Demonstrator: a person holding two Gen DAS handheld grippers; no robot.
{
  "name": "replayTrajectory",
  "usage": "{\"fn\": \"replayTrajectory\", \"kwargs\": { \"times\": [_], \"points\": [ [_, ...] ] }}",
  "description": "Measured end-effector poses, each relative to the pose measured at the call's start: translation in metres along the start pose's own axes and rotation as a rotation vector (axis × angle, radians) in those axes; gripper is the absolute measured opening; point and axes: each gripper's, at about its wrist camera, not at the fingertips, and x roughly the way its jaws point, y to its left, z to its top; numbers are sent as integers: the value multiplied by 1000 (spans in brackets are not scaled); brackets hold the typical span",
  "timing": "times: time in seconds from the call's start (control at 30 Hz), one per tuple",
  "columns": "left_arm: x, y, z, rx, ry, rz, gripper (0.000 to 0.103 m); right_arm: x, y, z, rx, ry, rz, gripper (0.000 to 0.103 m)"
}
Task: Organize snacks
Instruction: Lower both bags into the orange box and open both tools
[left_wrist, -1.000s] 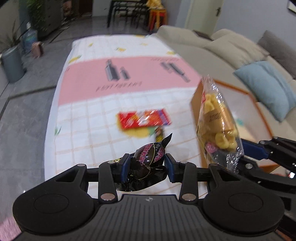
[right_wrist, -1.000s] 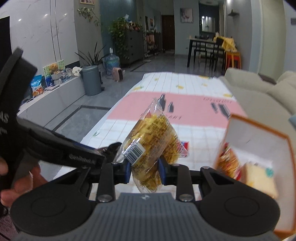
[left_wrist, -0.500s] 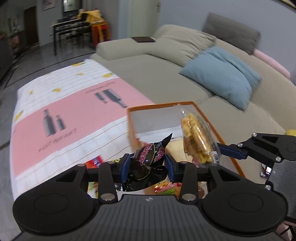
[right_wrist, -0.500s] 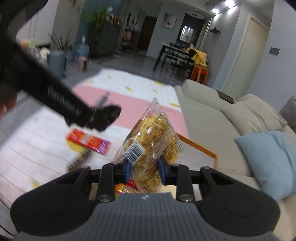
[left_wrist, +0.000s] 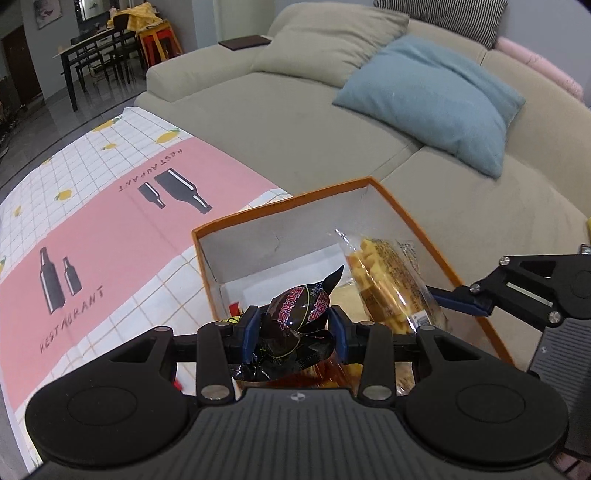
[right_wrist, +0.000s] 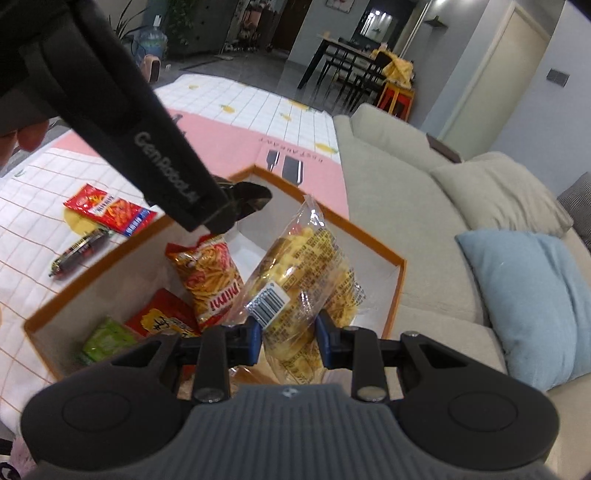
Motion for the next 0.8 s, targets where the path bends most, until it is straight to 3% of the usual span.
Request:
{"fn": "replayTrajectory", "kwargs": {
  "times": [0.43, 0.8],
  "points": [
    [66, 2, 28, 18, 87, 8, 45, 58, -9, 4, -126, 94, 12, 28],
    [106, 5, 23, 6, 181, 7, 45, 88, -3, -3, -209, 179, 9, 29]
  ]
}}
